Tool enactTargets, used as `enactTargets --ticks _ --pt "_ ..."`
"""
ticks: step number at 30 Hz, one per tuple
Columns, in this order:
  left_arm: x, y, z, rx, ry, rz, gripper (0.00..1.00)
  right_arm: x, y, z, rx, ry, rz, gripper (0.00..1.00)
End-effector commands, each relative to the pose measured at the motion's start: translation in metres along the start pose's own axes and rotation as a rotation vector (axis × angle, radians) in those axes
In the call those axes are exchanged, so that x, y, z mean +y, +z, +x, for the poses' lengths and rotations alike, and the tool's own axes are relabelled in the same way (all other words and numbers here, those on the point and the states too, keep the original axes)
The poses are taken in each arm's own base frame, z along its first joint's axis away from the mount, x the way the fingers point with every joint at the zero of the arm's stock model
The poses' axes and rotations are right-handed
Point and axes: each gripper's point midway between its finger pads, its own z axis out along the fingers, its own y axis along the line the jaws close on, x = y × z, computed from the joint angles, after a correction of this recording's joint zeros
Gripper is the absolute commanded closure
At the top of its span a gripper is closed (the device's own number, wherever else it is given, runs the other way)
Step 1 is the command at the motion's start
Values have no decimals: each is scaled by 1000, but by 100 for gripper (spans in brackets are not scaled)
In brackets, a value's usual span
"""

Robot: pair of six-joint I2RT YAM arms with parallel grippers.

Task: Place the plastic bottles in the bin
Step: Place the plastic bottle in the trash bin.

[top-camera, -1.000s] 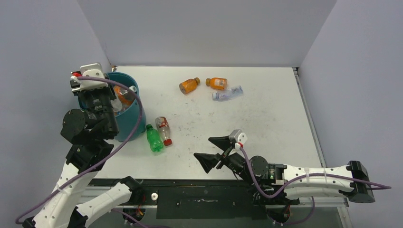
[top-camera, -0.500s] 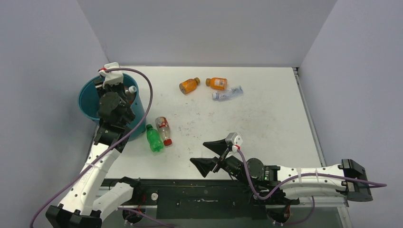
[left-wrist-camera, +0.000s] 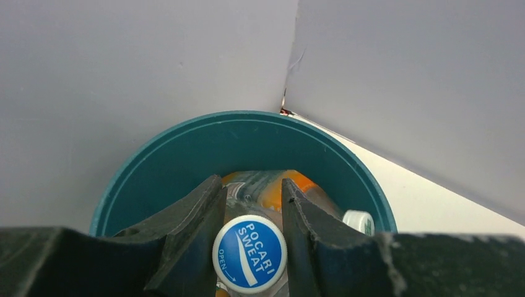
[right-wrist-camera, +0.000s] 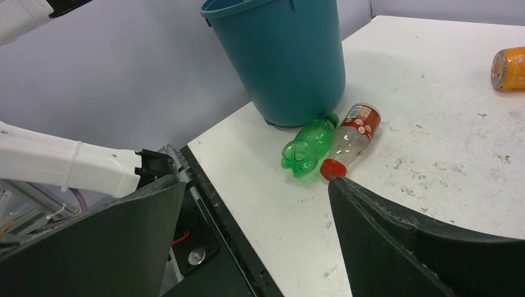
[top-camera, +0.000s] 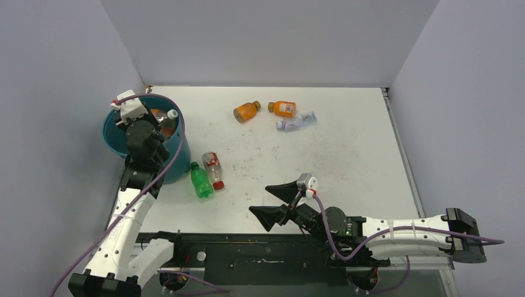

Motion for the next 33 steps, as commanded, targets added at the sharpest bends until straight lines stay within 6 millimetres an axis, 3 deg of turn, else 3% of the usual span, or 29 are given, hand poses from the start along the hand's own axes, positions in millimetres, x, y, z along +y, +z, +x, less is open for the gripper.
enactTargets --ticks 1,5,13,18,21,28,33 --pt "0 -4 57 152 -23 19 100 7 0 -10 -37 35 -23 10" --pt "14 -10 57 123 -51 -10 100 7 2 -7 -28 29 -23 10" --pt "14 -20 -36 -20 -99 23 100 7 0 -12 -40 23 -23 10" --pt "11 -19 -42 -31 -77 25 100 6 -1 -13 -44 21 -19 10" --pt "11 -15 -30 -21 -38 16 100 4 -2 -10 -39 25 -15 10" --pt "6 -13 53 135 -54 19 100 2 -6 -14 -49 32 -13 10" --pt "10 -16 91 209 -86 13 100 2 -7 -13 -46 32 -11 10"
